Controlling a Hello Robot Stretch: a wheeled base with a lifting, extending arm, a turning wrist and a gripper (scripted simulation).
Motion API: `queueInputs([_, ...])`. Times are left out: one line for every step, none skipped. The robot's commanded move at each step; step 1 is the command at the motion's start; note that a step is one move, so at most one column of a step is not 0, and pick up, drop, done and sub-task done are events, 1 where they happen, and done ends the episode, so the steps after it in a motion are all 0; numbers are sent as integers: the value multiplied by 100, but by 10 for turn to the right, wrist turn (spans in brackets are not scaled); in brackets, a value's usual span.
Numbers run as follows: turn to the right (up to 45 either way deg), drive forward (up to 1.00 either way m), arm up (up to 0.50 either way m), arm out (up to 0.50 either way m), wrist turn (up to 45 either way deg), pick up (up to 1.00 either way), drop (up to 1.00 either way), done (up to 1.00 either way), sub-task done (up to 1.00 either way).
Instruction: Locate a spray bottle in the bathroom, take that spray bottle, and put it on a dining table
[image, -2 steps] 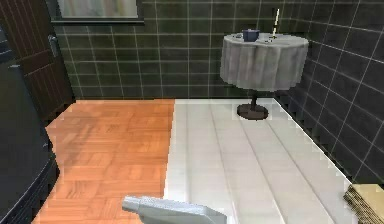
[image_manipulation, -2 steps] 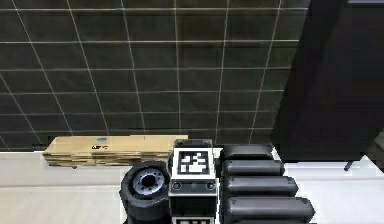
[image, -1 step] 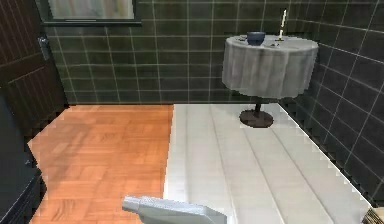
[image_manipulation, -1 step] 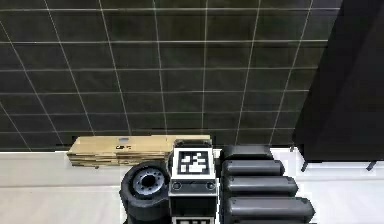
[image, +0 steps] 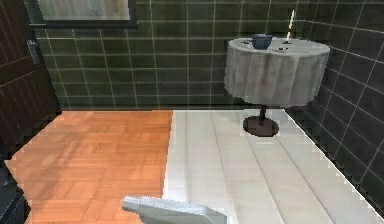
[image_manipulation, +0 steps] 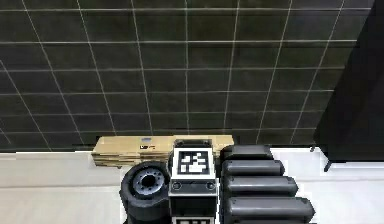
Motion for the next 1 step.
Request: queueInputs([30, 0, 0, 0, 0, 0, 0, 0, 0])
